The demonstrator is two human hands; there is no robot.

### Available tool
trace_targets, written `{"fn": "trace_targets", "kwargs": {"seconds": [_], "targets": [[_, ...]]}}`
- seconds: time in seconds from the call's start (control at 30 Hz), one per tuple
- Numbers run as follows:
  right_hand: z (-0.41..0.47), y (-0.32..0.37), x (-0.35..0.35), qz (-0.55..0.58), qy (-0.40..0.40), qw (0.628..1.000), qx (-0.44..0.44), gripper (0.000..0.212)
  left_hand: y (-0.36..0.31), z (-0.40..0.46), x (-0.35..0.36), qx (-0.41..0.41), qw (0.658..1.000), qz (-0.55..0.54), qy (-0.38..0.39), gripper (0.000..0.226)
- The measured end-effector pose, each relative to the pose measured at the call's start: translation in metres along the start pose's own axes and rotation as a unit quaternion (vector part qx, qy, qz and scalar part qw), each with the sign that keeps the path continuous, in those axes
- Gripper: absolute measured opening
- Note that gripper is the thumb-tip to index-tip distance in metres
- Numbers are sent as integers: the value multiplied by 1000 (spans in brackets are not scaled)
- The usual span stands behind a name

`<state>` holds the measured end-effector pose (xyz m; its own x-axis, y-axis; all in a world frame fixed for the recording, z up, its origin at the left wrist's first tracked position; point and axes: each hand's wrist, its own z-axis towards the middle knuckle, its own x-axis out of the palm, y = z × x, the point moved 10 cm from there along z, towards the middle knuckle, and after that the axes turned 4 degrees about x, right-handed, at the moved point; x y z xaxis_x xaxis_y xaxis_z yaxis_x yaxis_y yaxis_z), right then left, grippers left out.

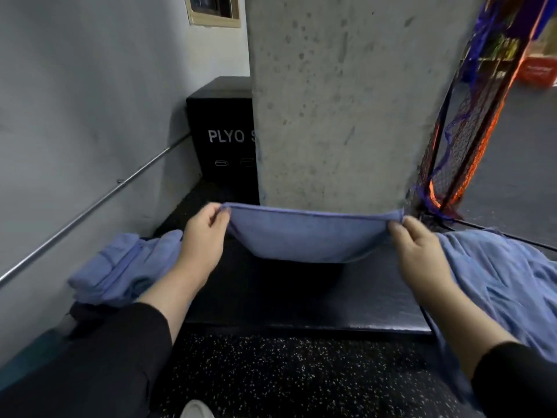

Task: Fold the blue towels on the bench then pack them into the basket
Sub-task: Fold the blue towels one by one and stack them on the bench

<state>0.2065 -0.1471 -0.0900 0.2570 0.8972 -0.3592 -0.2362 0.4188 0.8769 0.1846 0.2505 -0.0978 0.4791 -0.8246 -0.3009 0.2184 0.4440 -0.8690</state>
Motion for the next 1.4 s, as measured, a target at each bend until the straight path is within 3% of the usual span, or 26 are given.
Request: {"fn": "trace_targets", "kwargs": {"seconds": [0.17,0.3,0.5,0.83,0.93,1.07,1.17,1.27,1.4], "targets": [[-45,-71,47,-133,215,967,40,28,81,-60,37,-100,969,86,209,27],[-66,-99,63,-222,332,915,56,28,112,-92,53,-210,915,24,344,28],[-63,-109,61,-252,332,906,73,30,109,-108,60,-205,880,103,416,32],[-81,-88,63,-273,402,870,87,36,108,-140,61,-326,813,31,482,25],[-76,-75,67,-250,373,891,71,39,105,-129,64,-317,842,-4,435,25],[-43,-80,60,-169,229,953,105,34,105,-83,57,-260,931,-43,253,33],[-23,-98,61,-125,153,969,145,33,104,-53,52,-159,970,53,178,33],[-13,-114,75,-136,143,966,166,38,94,-42,65,-83,969,154,177,30],[-12,-131,99,-181,184,951,172,39,104,-35,93,-73,949,209,226,32]]}}
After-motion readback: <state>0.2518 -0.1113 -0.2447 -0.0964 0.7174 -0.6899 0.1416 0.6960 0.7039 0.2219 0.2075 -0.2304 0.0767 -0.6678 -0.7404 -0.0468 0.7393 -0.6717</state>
